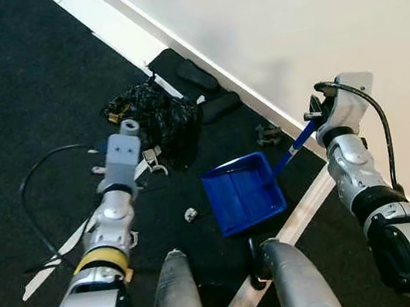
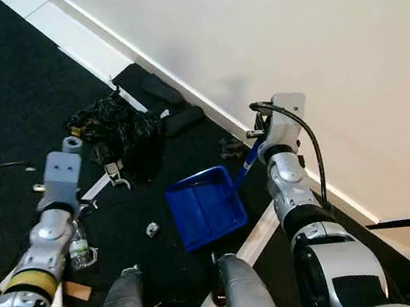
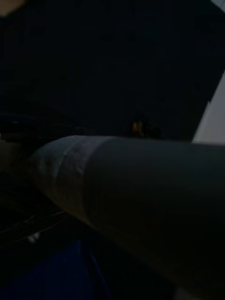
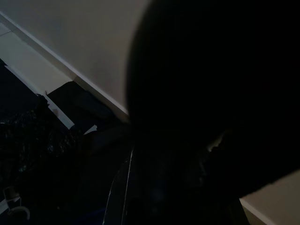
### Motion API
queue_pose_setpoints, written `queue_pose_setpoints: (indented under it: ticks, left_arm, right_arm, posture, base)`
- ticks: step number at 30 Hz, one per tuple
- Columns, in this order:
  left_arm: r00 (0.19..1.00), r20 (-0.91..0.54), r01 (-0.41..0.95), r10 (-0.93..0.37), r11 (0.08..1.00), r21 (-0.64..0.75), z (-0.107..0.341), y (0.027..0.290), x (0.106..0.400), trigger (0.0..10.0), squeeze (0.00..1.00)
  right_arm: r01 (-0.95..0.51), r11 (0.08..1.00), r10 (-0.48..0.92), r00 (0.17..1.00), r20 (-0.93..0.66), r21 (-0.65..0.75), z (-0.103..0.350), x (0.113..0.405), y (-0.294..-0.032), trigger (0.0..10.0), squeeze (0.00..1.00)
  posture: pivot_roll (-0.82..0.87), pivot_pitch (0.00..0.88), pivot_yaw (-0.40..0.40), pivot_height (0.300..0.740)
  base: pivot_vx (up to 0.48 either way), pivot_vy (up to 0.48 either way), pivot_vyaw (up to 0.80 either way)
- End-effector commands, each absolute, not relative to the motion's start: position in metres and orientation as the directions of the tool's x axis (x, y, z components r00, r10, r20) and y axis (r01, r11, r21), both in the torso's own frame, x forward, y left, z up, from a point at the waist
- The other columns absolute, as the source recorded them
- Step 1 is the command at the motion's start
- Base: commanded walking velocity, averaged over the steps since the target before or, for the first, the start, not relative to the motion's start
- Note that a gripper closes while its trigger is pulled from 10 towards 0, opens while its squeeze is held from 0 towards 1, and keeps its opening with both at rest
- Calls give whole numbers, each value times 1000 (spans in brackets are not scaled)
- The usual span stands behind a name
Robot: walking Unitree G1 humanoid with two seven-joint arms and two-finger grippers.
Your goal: Sweep floor
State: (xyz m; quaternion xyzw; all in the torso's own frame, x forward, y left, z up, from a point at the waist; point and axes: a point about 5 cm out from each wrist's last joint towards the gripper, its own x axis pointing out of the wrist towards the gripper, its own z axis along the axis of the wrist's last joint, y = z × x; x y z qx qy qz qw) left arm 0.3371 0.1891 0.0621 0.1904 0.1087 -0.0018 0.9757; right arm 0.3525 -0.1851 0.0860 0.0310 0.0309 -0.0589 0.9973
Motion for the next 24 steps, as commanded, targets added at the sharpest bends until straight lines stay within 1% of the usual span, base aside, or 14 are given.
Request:
queue_pose_setpoints:
  ticks: [1,3,4,5,7,8,11,14,15,17,20,21,23,24]
  left_arm:
    - [969,-236,139,-69,945,296,56,154,337,10000,0]
    - [969,-234,147,-80,947,286,57,149,337,10000,0]
    - [968,-218,184,-126,945,270,61,132,340,10000,0]
    - [968,-218,184,-126,945,270,61,132,340,10000,0]
    - [966,-186,221,-178,945,241,69,108,343,10000,0]
    - [966,-186,221,-178,945,241,69,108,343,10000,0]
    - [965,-131,253,-229,943,218,84,81,348,10000,0]
    - [972,-65,233,-225,952,199,104,62,356,10000,0]
    - [972,-65,233,-225,952,199,104,62,356,10000,0]
    - [972,-27,235,-234,956,174,119,47,362,10000,0]
    - [957,10,284,-289,948,146,135,23,364,10000,0]
    - [957,10,284,-289,948,146,135,23,364,10000,0]
    - [942,30,330,-336,936,125,145,5,362,10000,0]
    - [927,45,366,-373,924,109,151,-8,359,10000,0]
  right_arm:
    - [107,994,-98,966,-240,22,47,332,-183,10000,0]
    - [107,994,-99,966,-240,22,47,332,-183,10000,0]
    - [109,994,-101,966,-239,21,47,332,-183,10000,0]
    - [109,994,-101,966,-239,21,47,332,-183,10000,0]
    - [112,993,-104,966,-238,20,48,332,-184,10000,0]
    - [112,993,-104,966,-238,20,48,332,-184,10000,0]
    - [115,993,-108,967,-232,18,49,333,-185,10000,0]
    - [119,993,-113,967,-227,15,50,334,-187,10000,0]
    - [119,993,-113,967,-227,15,50,334,-187,10000,0]
    - [121,993,-115,968,-223,14,51,334,-188,10000,0]
    - [122,993,-116,968,-221,12,51,334,-189,10000,0]
    - [122,993,-116,968,-221,12,51,334,-189,10000,0]
    - [122,992,-117,968,-221,11,51,334,-189,10000,0]
    - [123,992,-117,968,-221,11,51,334,-189,10000,0]
  posture:
    - [78,363,-95,740]
    - [78,360,-93,740]
    - [78,356,-89,740]
    - [78,356,-89,740]
    - [79,354,-88,740]
    - [79,354,-88,740]
    - [78,351,-86,740]
    - [73,343,-83,740]
    - [73,343,-83,740]
    - [68,336,-82,740]
    - [67,334,-82,740]
    - [67,334,-82,740]
    - [66,333,-83,740]
    - [65,333,-83,740]
  base:
    - [0,0,0]
    - [0,0,0]
    - [0,0,0]
    - [0,0,0]
    - [0,0,0]
    - [0,0,0]
    - [0,0,0]
    - [0,0,0]
    - [0,0,0]
    - [0,0,0]
    - [0,0,0]
    - [0,0,0]
    - [0,0,0]
    - [0,0,0]
